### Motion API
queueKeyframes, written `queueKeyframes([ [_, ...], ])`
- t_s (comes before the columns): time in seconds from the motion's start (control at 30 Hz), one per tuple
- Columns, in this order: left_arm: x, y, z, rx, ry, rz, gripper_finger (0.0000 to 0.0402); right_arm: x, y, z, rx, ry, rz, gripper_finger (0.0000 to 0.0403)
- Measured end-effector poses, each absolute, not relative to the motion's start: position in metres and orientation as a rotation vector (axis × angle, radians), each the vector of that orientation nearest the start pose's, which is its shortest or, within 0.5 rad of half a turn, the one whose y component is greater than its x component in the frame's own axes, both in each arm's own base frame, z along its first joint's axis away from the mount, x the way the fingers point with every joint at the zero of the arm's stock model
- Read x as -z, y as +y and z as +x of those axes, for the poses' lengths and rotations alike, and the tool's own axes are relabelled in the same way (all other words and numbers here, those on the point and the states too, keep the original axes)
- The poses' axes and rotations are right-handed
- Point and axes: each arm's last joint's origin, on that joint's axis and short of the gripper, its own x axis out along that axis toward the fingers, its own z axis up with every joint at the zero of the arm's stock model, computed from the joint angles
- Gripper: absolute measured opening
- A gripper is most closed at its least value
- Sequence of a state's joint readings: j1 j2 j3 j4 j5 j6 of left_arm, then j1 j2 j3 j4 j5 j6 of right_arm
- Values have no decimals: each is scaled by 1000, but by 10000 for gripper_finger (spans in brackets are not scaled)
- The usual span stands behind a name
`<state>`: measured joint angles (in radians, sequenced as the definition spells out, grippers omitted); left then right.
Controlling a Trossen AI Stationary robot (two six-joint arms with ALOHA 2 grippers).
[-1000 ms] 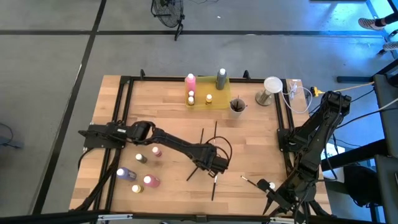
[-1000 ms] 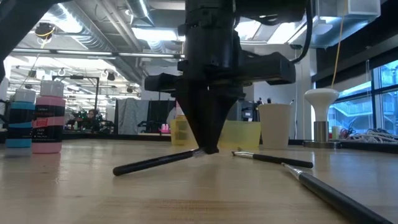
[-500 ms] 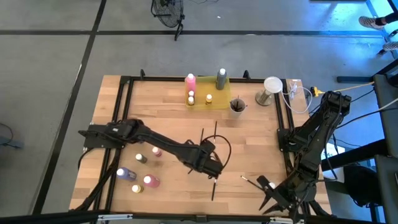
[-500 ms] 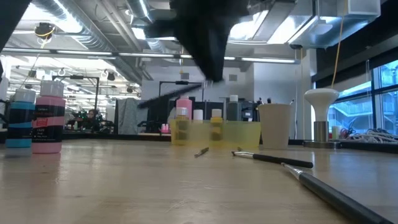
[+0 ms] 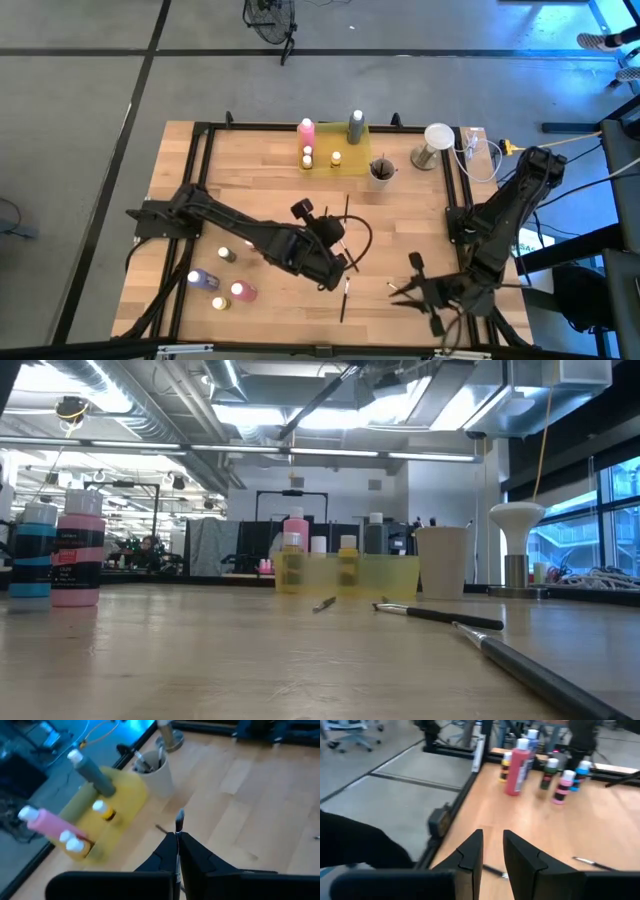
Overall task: Pick & Place Paint Supplies
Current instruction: Put the silver paint brush into the white cup
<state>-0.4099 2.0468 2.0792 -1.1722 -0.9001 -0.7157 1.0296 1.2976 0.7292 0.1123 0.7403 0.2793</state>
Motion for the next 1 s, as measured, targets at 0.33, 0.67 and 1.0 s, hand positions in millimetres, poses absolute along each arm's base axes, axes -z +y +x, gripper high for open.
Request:
queueKeyframes([
  [0.33,-369,-151,381,-541,606,102,2,-247,193,190,-38,230,-194,95],
  [0.67,-404,-155,383,-252,495,234,2,-275,176,211,85,24,-228,185],
  [1.0,-406,-157,395,-69,412,405,2,-286,163,222,133,-54,-228,191],
])
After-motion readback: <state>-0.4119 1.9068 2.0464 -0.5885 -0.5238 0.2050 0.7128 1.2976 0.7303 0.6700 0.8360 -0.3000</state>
